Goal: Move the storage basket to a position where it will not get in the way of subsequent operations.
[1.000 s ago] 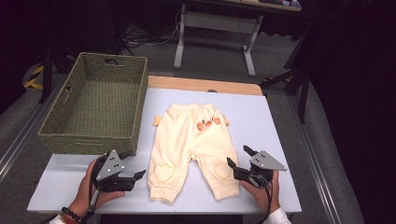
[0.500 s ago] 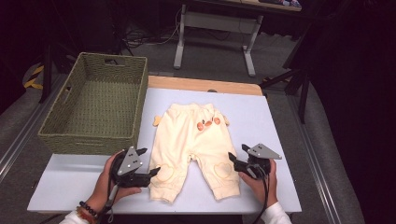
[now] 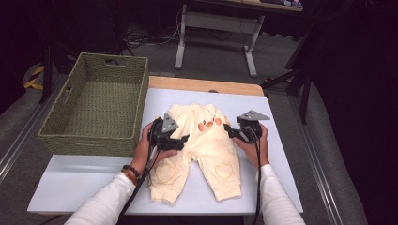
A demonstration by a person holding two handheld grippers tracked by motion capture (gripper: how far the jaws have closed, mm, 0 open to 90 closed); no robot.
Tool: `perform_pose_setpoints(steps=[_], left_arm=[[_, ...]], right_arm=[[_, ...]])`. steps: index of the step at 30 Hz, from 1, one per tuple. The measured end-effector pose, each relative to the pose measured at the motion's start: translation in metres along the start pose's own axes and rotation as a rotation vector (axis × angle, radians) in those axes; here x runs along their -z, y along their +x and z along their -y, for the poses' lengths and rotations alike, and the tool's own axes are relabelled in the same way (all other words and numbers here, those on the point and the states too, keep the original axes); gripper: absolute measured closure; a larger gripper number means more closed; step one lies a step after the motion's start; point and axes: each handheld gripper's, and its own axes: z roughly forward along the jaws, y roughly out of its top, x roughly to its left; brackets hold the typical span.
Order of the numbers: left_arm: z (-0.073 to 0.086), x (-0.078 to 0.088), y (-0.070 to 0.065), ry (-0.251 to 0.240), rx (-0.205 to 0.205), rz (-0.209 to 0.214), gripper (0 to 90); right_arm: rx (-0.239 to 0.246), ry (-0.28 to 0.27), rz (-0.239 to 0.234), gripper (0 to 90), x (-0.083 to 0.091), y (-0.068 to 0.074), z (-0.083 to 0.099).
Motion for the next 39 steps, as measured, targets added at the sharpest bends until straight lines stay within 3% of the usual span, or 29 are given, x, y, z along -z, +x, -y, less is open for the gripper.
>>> perform_pose_setpoints(steps=[1,4,6,7,9,10,13,14,15,17,19,20,21,22,23,24,26,29,30,31,33,38,39], left_arm=[[0.000,0.000,0.000,0.000,0.000,0.000,23.6],[-0.006,-0.030,0.017,0.064,0.079,-0.044,23.7],[-0.006,-0.036,0.021,0.075,0.083,-0.064,24.4],[-0.005,-0.048,0.028,0.109,0.109,-0.088,24.5],[-0.003,-0.053,0.031,0.119,0.129,-0.097,25.8],[-0.001,-0.061,0.039,0.148,0.159,-0.118,25.9],[0.001,-0.067,0.046,0.178,0.178,-0.135,29.0],[0.002,-0.071,0.052,0.187,0.190,-0.161,30.8],[0.002,-0.071,0.052,0.187,0.190,-0.161,32.3],[0.002,-0.075,0.062,0.194,0.258,-0.126,33.8],[0.000,-0.076,0.063,0.189,0.236,-0.102,45.8],[0.000,-0.076,0.063,0.189,0.217,-0.078,55.1],[0.000,-0.076,0.063,0.189,0.217,-0.078,66.7],[-0.001,-0.076,0.061,0.189,0.196,-0.048,75.7],[-0.002,-0.076,0.060,0.187,0.187,-0.047,78.2],[-0.002,-0.076,0.060,0.185,0.192,-0.050,79.8],[-0.002,-0.076,0.060,0.180,0.190,-0.069,80.9],[-0.002,-0.075,0.060,0.169,0.185,-0.097,81.3],[-0.004,-0.075,0.061,0.156,0.171,-0.116,81.4],[-0.005,-0.076,0.062,0.152,0.167,-0.128,81.4],[-0.008,-0.078,0.064,0.141,0.178,-0.133,81.4],[-0.015,-0.084,0.066,0.145,0.169,-0.156,80.7],[-0.016,-0.086,0.064,0.141,0.176,-0.172,74.9]], right_arm=[[0.000,0.000,0.000,36.1,0.000,0.000,0.000],[-0.045,0.027,0.002,37.0,-0.023,-0.013,-0.012],[-0.051,0.030,-0.001,37.0,-0.026,-0.014,-0.013],[-0.044,0.055,0.013,37.3,-0.036,-0.015,-0.015],[-0.047,0.082,0.017,37.6,-0.044,-0.016,-0.013],[-0.050,0.097,0.021,37.7,-0.049,-0.016,-0.011],[-0.074,0.125,0.013,38.2,-0.060,-0.019,-0.007],[-0.079,0.131,0.014,38.4,-0.062,-0.019,-0.006],[-0.079,0.131,0.014,38.4,-0.062,-0.019,-0.006],[-0.099,0.141,0.009,41.9,-0.070,-0.016,-0.006],[-0.087,0.150,0.003,47.1,-0.072,-0.012,-0.009],[-0.075,0.158,0.000,53.2,-0.073,-0.010,-0.010],[-0.075,0.158,0.000,53.2,-0.073,-0.010,-0.010],[-0.076,0.176,-0.038,68.3,-0.073,-0.008,-0.012],[-0.074,0.184,-0.050,75.3,-0.073,-0.008,-0.014],[-0.063,0.195,-0.062,79.0,-0.072,-0.006,-0.015],[-0.042,0.205,-0.031,82.3,-0.072,-0.003,-0.018],[-0.051,0.200,0.009,83.2,-0.070,-0.002,-0.018],[-0.058,0.184,0.066,83.3,-0.066,-0.006,-0.017],[-0.062,0.172,0.077,83.3,-0.065,-0.007,-0.017],[-0.082,0.138,0.089,83.3,-0.062,-0.011,-0.017],[-0.067,0.123,0.122,82.7,-0.062,-0.011,-0.018],[-0.071,0.129,0.126,79.6,-0.065,-0.011,-0.016]])
